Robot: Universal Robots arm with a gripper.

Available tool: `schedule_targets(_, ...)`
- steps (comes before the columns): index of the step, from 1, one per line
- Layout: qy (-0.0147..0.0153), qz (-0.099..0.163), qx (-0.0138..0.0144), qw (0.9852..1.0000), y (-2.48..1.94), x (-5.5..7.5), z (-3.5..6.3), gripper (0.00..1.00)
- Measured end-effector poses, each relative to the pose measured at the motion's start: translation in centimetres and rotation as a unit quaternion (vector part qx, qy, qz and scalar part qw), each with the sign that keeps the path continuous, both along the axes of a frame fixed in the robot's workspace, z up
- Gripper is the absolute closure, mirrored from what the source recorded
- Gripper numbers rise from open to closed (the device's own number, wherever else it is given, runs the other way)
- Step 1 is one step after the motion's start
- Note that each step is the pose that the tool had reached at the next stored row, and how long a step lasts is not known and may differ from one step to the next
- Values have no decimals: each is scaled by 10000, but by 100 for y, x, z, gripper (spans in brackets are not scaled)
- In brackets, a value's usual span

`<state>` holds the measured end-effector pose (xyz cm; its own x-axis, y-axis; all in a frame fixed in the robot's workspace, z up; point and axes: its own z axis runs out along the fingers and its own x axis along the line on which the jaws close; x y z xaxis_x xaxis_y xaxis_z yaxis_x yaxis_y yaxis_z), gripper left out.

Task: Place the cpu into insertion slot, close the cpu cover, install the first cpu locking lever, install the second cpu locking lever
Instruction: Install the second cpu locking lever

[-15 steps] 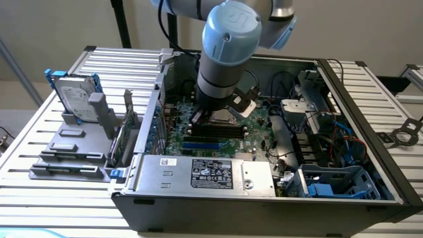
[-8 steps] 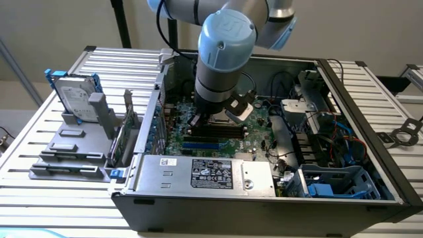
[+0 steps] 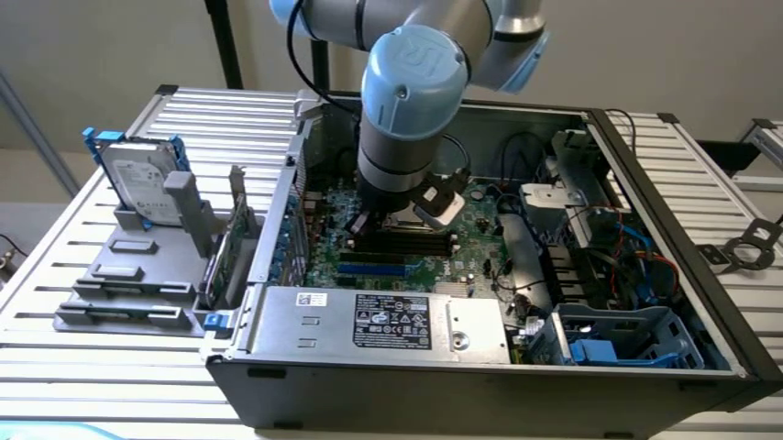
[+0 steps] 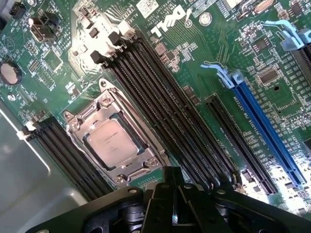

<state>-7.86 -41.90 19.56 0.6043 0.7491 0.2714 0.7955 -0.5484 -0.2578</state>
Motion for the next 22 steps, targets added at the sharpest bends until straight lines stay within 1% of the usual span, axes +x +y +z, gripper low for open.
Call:
schedule_targets(3, -11, 3, 7, 10000, 12, -4, -21, 89)
schedule_targets(10, -30, 5, 10, 10000, 46, -6, -53, 89)
schedule_targets(12, -31, 5, 0, 10000, 51, -6, -53, 89)
schedule_targets(13, -31, 5, -16, 10000, 53, -6, -53, 89)
schedule_targets(14, -32, 4, -41, 10000, 54, -6, -53, 89)
schedule_targets(17, -36, 5, -143, 9999, 56, -6, -54, 89)
schedule_targets(18, -36, 6, -172, 9998, 57, -5, -54, 89)
schedule_targets(20, -37, 5, -211, 9998, 56, -6, -32, 89)
schedule_targets(21, -35, 5, -237, 9997, 50, -7, 4, 89)
schedule_targets(22, -33, 7, -241, 9997, 52, -6, 38, 89)
